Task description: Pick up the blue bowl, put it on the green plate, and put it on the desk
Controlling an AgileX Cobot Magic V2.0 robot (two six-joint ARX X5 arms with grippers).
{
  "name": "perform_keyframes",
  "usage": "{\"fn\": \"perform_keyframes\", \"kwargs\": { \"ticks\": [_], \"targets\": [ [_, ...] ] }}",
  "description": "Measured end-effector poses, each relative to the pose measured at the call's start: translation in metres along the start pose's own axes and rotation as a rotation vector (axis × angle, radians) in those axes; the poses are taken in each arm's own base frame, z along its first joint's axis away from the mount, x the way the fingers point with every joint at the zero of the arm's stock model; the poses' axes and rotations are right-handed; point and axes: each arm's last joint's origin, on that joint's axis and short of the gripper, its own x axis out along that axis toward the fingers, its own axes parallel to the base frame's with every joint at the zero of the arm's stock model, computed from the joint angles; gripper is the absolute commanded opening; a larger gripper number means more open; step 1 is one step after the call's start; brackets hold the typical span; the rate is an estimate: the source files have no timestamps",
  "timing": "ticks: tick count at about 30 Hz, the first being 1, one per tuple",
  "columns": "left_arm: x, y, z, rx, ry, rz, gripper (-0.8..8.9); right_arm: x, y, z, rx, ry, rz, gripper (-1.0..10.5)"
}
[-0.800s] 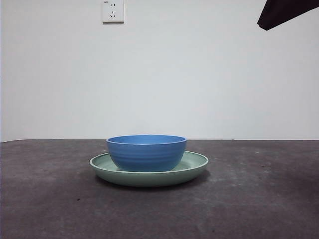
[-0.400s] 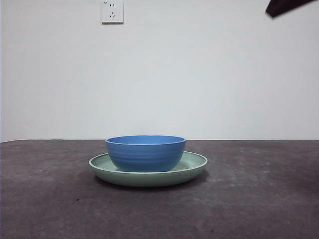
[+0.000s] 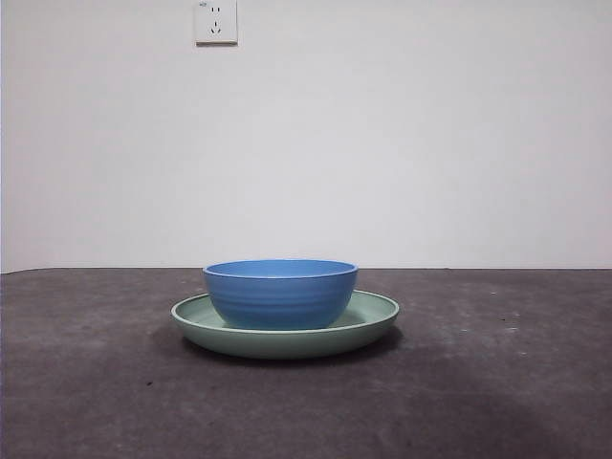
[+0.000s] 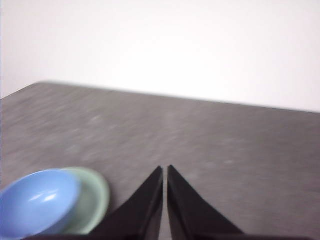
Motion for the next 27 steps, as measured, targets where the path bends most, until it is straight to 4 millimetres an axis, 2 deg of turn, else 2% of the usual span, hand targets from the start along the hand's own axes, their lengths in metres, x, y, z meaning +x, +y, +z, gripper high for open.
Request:
{"fn": "perform_keyframes", "kwargs": {
  "ticks": [6,12,19,27],
  "targets": [
    [0.000,0.000,0.000,0.000,0.000,0.000,0.09,-0.009,-0.014,-0.044,-0.014,-0.098,-0.187,0.1],
    [0.000,0.000,0.000,0.000,0.000,0.000,0.09,-0.010,-0.020,-0.089,-0.007,-0.078,-0.261,0.1],
    [0.000,0.000,0.000,0.000,0.000,0.000,0.09,-0.009,-0.021,-0.118,-0.005,-0.070,-0.268,0.1],
    [0.000,0.000,0.000,0.000,0.000,0.000,0.09,-0.011,-0.021,-0.128,0.001,-0.047,-0.270,0.1]
  ]
}}
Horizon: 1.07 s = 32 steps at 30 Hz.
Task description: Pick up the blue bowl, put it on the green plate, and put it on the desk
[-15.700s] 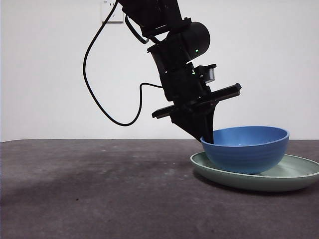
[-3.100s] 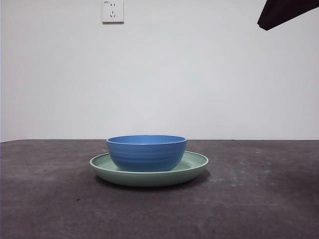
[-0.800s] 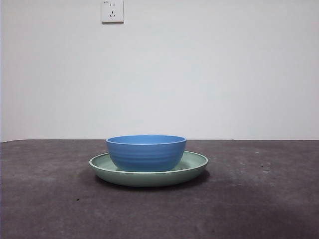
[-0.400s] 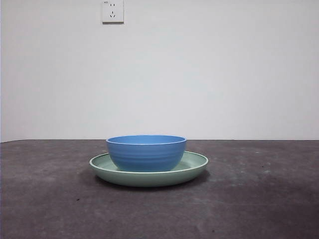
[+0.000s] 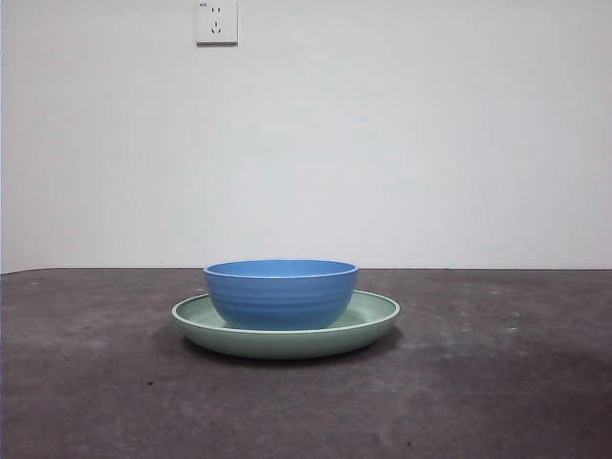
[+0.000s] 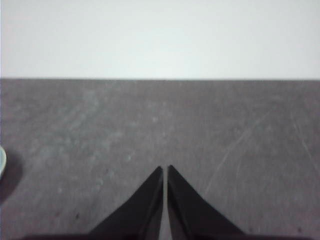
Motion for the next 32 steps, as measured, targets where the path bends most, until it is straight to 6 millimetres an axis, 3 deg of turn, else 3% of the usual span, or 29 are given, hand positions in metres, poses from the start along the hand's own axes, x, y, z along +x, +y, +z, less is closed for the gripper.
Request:
{"fn": "perform_keyframes", "kwargs": {
  "ticks": [5,32],
  "targets": [
    [0.0000,0.0000,0.0000,0.000,0.000,0.000,0.09,-0.0010,-0.0004,-0.0093,0.010,0.090,-0.004,0.1],
    [0.0000,0.0000,0.0000,0.000,0.000,0.000,0.09,-0.0009,-0.0004,-0.0087,0.009,0.085,-0.007,0.1]
  ]
}}
